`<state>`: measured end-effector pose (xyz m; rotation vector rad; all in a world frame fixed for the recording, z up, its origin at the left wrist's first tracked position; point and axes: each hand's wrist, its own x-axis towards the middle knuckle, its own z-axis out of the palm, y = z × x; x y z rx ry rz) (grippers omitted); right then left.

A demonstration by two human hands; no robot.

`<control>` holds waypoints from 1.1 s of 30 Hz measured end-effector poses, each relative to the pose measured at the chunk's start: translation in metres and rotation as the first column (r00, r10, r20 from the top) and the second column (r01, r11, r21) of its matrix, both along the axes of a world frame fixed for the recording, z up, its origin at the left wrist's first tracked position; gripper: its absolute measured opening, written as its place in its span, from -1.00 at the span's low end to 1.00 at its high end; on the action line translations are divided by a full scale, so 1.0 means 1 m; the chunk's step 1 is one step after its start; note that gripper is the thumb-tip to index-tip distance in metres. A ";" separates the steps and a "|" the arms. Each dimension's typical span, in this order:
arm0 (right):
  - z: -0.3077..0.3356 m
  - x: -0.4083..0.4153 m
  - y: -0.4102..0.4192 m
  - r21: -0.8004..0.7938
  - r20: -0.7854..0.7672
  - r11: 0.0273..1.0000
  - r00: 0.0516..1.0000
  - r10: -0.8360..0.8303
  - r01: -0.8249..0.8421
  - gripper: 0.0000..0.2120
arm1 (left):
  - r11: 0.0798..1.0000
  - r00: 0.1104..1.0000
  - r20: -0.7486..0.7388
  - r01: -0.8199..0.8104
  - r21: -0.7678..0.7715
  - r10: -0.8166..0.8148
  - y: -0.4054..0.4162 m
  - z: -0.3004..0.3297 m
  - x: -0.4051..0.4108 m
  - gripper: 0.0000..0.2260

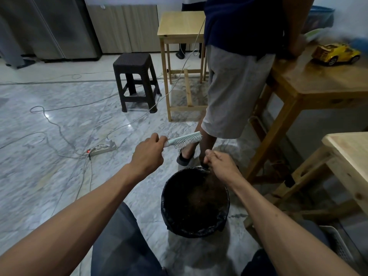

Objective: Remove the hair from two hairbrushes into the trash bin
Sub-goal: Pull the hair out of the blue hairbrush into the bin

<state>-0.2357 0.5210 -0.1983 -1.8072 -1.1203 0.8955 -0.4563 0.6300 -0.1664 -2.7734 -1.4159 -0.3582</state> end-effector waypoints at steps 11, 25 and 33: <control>0.023 0.011 0.034 -0.402 -0.008 0.911 0.995 0.101 -0.096 0.18 | 0.992 0.996 0.078 0.040 0.120 -0.050 -0.004 0.011 0.001 -0.71; 0.015 -0.002 0.019 0.073 -0.212 0.991 0.972 -0.096 0.114 -0.70 | 0.995 0.993 0.073 0.089 0.040 -0.092 -0.007 0.005 0.004 -0.72; 0.007 -0.010 0.008 0.164 -0.304 0.949 0.929 -0.210 0.268 -0.72 | 0.996 0.999 0.028 0.026 0.085 -0.029 -0.010 0.002 0.003 -0.68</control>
